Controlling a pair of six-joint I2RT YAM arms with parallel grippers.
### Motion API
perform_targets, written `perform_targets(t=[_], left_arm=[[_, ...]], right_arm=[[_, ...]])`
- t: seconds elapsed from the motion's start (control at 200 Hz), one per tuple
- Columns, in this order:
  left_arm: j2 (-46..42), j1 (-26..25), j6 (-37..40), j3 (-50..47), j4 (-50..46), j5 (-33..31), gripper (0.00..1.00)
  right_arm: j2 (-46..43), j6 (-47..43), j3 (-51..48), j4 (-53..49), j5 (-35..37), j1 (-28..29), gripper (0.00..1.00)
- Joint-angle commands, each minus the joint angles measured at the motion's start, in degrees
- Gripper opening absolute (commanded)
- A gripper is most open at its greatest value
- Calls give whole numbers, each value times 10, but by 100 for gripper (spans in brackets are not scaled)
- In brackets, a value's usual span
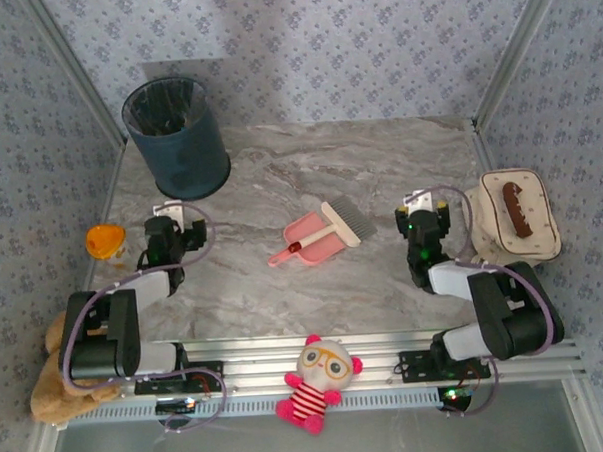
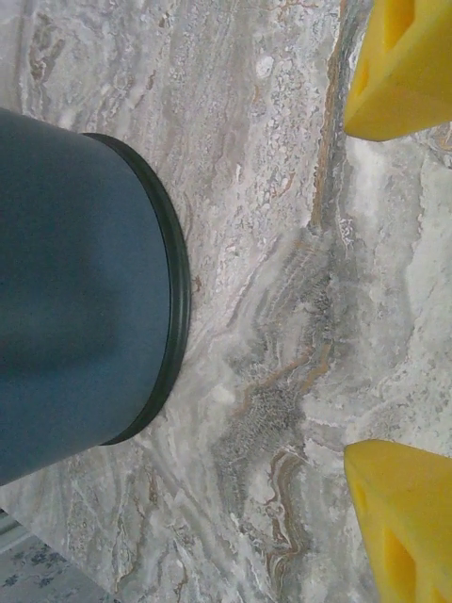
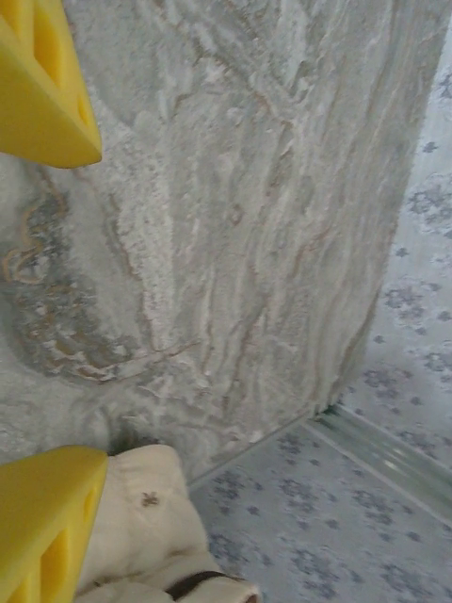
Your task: Sweep away the paper scraps from the table
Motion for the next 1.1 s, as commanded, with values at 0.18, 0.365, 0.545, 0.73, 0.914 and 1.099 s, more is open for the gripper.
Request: perform_targets(t=[0.18,0.365,0.545,0.73,0.914,1.099], left_arm=[[26,23,5,-23,128,59,83],[48,24,9,-18,137,72,82],[88,24,12,-17,169,84,82],[101,24,8,-8,161,68,83],[102,24,-7,4,140,32,99],[102,24,-8,3,141,32,100]], right_arm=[[-24,89,-34,38,-131,-92,79],[-1,117,-57,100,-183,-139,80],[35,124,-66,151,-213,-157,80],[79,114,-50,162,-240,-156,81],[84,108,-18,111,-222,-150,100],[87,91,11,61,-210,-132,100]])
